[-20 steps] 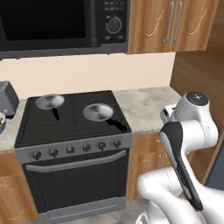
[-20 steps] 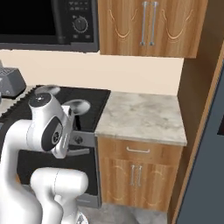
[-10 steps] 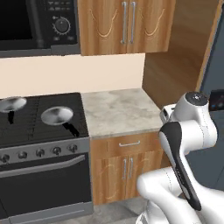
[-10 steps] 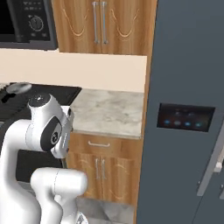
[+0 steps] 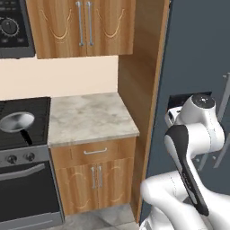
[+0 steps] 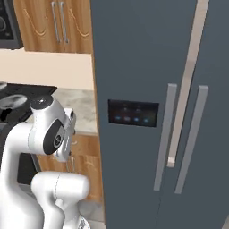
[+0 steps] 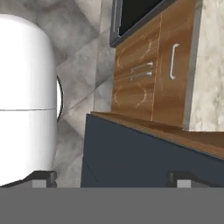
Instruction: Place one of the steaks on the plate and the other in the bowl. Then place the bowl in the fridge.
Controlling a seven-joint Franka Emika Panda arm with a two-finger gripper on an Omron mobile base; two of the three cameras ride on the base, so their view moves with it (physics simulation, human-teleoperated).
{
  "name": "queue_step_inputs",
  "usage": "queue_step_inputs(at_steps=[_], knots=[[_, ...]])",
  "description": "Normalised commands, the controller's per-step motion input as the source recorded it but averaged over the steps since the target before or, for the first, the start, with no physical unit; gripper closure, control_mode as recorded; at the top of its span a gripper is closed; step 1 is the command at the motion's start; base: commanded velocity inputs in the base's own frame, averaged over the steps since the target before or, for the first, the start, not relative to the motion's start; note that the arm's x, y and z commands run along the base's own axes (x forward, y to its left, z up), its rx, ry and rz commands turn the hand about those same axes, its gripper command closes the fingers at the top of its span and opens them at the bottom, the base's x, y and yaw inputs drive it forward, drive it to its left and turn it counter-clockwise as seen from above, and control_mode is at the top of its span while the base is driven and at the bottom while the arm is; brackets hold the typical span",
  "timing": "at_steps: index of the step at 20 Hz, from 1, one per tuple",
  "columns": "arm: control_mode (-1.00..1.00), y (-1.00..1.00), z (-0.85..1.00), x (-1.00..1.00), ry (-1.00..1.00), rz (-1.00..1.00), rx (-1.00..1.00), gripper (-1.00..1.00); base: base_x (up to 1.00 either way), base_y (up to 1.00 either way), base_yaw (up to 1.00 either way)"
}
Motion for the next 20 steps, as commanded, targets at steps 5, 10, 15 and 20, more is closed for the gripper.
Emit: queue_step_inputs(at_steps=[5, 10, 15, 20], knots=[[1.0, 0.0, 0.0, 0.0, 0.0, 0.0, 0.0, -1.0, -0.41, -0.54, 0.0], [1.0, 0.0, 0.0, 0.0, 0.0, 0.0, 0.0, -1.0, -0.3, -0.55, 0.0], [1.0, 0.0, 0.0, 0.0, 0.0, 0.0, 0.0, -1.0, -0.15, -0.54, 0.0], [1.0, 0.0, 0.0, 0.0, 0.0, 0.0, 0.0, -1.0, -0.14, -0.5, 0.0]])
